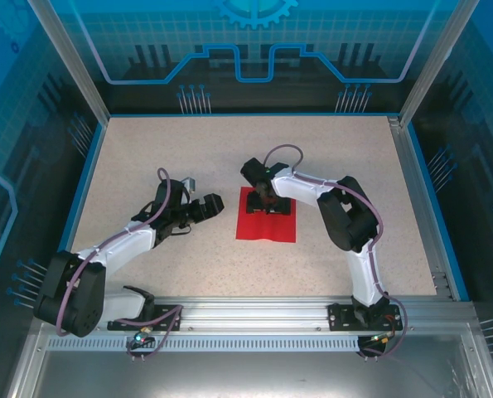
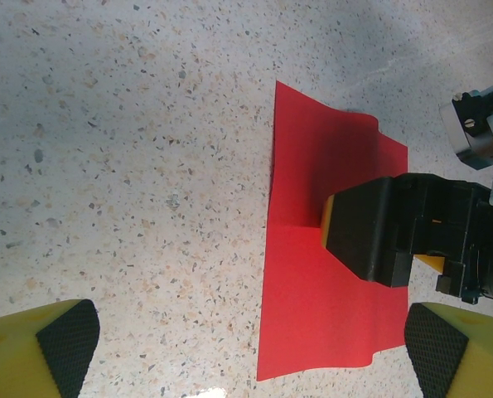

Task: Fold a paper plane with a square sheet of paper (pick it up from the middle)
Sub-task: First fold in half a square sheet of paper at the center of the table.

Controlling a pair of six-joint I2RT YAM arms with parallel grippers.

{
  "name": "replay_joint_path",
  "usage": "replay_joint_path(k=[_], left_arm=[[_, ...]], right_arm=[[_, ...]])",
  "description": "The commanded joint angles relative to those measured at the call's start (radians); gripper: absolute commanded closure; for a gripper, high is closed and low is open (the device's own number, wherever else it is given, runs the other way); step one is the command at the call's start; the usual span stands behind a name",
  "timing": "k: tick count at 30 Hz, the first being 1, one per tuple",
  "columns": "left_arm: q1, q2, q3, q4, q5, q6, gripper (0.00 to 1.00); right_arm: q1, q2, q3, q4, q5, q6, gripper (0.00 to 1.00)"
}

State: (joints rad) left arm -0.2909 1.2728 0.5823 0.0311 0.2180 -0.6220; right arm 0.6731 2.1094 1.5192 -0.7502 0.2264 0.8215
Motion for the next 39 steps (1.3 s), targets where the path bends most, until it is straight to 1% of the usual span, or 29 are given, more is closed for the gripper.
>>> replay_joint_path(k=[1, 4, 8, 12, 14, 16, 18, 19, 22, 27, 28, 30, 36, 39], left_arm=[[0.006, 0.003, 0.034, -0.019, 0.024, 0.023, 0.01], [0.006, 0.003, 0.034, -0.019, 0.023, 0.024, 0.01], [0.006, 0.001, 0.033, -0.027, 0.022, 0.027, 0.01], [0.006, -0.008, 0.033, -0.031, 0.021, 0.028, 0.01], [0.005, -0.013, 0.034, -0.036, 0.019, 0.028, 0.01], [0.006, -0.018, 0.035, -0.043, 0.016, 0.030, 0.01], [0.006, -0.025, 0.030, -0.042, 0.011, 0.028, 0.01], [0.006, -0.027, 0.027, -0.037, 0.011, 0.026, 0.01], [0.006, -0.027, 0.025, -0.033, 0.011, 0.018, 0.01], [0.006, -0.026, 0.027, -0.037, 0.011, 0.010, 0.01], [0.006, -0.026, 0.027, -0.037, 0.010, 0.009, 0.01], [0.006, -0.023, 0.027, -0.035, 0.012, 0.004, 0.01], [0.006, -0.018, 0.033, -0.034, 0.045, -0.017, 0.01], [0.006, -0.017, 0.036, -0.029, 0.063, -0.028, 0.01]], right_arm=[[0.001, 0.077, -0.044, -0.005, -0.063, -0.012, 0.11], [0.001, 0.061, -0.037, 0.000, -0.068, -0.027, 0.12], [-0.003, 0.027, -0.043, 0.029, -0.085, -0.053, 0.22], [-0.004, -0.004, -0.042, 0.028, -0.076, -0.078, 0.31], [-0.004, -0.021, -0.045, 0.024, -0.066, -0.091, 0.37], [-0.004, -0.043, -0.053, 0.032, -0.067, -0.103, 0.45], [-0.006, -0.062, -0.062, 0.042, -0.077, -0.119, 0.57], [-0.006, -0.069, -0.066, 0.045, -0.080, -0.122, 0.60], [-0.011, -0.102, -0.099, 0.070, -0.101, -0.120, 0.65], [-0.033, -0.195, -0.197, 0.183, -0.216, -0.096, 0.69], [-0.038, -0.212, -0.212, 0.202, -0.234, -0.092, 0.71], [-0.051, -0.246, -0.241, 0.247, -0.305, -0.083, 0.73], [-0.080, -0.309, -0.323, 0.464, -0.597, -0.060, 0.70], [-0.094, -0.313, -0.355, 0.600, -0.725, -0.009, 0.69]])
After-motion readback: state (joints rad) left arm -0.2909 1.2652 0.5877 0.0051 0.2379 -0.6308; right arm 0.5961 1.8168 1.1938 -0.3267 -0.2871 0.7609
